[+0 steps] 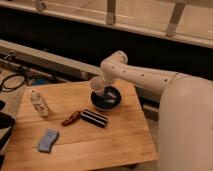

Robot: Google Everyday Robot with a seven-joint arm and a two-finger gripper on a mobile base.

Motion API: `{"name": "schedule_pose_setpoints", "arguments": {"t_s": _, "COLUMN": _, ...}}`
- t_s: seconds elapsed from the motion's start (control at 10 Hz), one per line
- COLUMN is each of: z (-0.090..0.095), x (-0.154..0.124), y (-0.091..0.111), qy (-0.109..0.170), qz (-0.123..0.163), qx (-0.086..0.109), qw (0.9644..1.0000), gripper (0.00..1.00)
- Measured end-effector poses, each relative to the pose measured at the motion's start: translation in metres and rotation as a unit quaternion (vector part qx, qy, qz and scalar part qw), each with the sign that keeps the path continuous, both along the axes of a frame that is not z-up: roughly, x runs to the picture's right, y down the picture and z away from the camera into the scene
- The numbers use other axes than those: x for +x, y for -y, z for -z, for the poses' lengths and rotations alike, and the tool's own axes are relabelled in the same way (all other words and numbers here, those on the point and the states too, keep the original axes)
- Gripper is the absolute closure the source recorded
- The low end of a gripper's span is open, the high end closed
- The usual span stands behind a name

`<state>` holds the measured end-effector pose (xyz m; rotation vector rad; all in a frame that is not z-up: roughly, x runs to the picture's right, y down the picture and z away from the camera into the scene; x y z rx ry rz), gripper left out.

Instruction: Place the ceramic cup in the ceramic bowl

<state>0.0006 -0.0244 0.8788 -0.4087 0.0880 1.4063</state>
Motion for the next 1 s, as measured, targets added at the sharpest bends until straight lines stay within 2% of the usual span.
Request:
{"name": "schedule_pose_setpoints", "arguments": {"t_s": 0.3, "z": -0.0027, "x": -0.0057, "y": -0.0033, "qy": 0.002, "qz": 0.002, "qx": -0.002, "qw": 1.0000, "gripper": 0.71}}
{"name": "schedule_pose_setpoints", "arguments": {"t_s": 1.0, "z": -0.0050, "x": -0.0090, "y": -0.0092, "qy": 0.005, "qz": 0.005, "qx": -0.002, "qw": 1.0000, "gripper": 0.71}}
